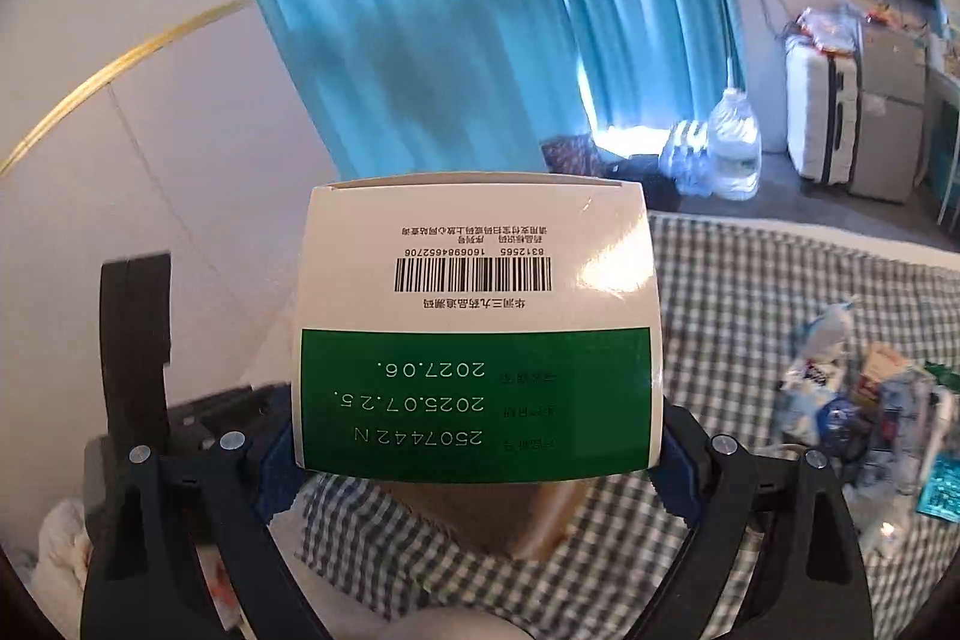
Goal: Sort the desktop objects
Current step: 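Carry the lace cloth and the green-white medicine box over the cardboard box, then open both tools to drop the cloth and medicine box into the cardboard box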
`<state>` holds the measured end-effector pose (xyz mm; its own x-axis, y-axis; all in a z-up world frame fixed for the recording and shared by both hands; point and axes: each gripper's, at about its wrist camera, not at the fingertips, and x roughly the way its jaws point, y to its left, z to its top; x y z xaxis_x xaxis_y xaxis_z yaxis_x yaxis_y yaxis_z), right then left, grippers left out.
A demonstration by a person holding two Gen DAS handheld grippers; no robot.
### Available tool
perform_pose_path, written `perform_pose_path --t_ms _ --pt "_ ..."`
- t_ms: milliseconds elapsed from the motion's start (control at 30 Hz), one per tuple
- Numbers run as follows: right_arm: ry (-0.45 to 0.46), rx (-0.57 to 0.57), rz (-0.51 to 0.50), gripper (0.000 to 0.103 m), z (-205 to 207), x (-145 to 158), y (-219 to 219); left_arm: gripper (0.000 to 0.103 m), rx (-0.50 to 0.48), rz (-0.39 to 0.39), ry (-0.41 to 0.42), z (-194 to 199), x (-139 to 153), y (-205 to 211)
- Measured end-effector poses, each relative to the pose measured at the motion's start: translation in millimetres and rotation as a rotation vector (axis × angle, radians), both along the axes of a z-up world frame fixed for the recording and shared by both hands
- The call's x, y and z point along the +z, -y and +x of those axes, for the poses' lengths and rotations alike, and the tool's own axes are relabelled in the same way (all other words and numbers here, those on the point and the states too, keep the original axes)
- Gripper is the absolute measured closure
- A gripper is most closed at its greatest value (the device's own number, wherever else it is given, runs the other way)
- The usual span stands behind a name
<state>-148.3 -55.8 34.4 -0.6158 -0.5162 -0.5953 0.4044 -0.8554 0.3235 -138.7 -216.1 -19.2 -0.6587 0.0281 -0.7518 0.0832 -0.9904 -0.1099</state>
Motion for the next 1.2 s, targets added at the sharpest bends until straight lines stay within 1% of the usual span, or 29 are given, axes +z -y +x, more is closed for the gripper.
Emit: perform_pose_path --t_ms 100,167,233,267,300,333,367,400,467,633,767,900,1033,1100,1200 --pt "0.044 0.009 -0.007 0.011 -18.5 -15.4 8.4 0.083 -0.002 0.006 0.031 -4.5 -14.2 7.1" --pt "0.055 0.012 -0.015 0.011 -23.5 -20.6 10.2 0.082 -0.005 0.013 0.028 -8.0 -17.9 10.4" --pt "0.062 0.015 -0.034 0.009 -30.1 -23.0 11.5 0.077 0.003 0.009 0.024 -11.1 -19.9 11.0" --pt "0.062 0.013 -0.051 0.009 -34.5 -23.7 9.8 0.067 0.009 0.009 0.023 -11.9 -20.8 11.6" --pt "0.064 0.008 -0.066 0.006 -36.6 -23.5 10.3 0.054 0.008 0.023 0.024 -11.1 -22.0 13.4" --pt "0.063 -0.003 -0.068 0.003 -39.8 -23.3 12.5 0.045 0.010 0.034 0.024 -12.8 -21.9 13.3" --pt "0.060 -0.012 -0.068 0.003 -40.9 -22.5 12.6 0.033 0.026 0.037 0.020 -10.7 -22.0 14.2" --pt "0.059 -0.012 -0.069 0.003 -42.1 -21.7 12.3 0.027 0.043 0.032 0.014 -8.5 -22.0 14.7" --pt "0.043 -0.014 -0.077 0.003 -40.9 -16.4 11.4 0.023 0.062 0.026 0.013 -2.6 -22.0 15.1" --pt "0.020 -0.033 -0.089 0.002 -32.0 -6.5 4.6 0.023 0.065 0.022 0.023 5.8 -18.1 12.3" --pt "-0.005 -0.078 -0.077 0.002 -17.5 2.2 -11.1 0.022 0.043 0.019 0.010 12.2 -5.1 1.4" --pt "-0.054 -0.139 -0.039 0.002 6.9 17.1 -41.2 0.014 0.008 0.026 -0.034 24.0 16.2 -26.0" --pt "-0.098 -0.211 -0.039 0.002 35.0 32.2 -80.4 0.009 -0.061 0.032 -0.075 40.4 34.9 -63.5" --pt "-0.115 -0.249 -0.032 0.002 48.5 39.4 -104.1 0.004 -0.098 0.034 -0.096 50.3 42.1 -87.1" --pt "-0.137 -0.318 -0.009 0.002 70.1 46.1 -143.2 0.000 -0.146 0.038 -0.113 60.3 44.9 -117.9"
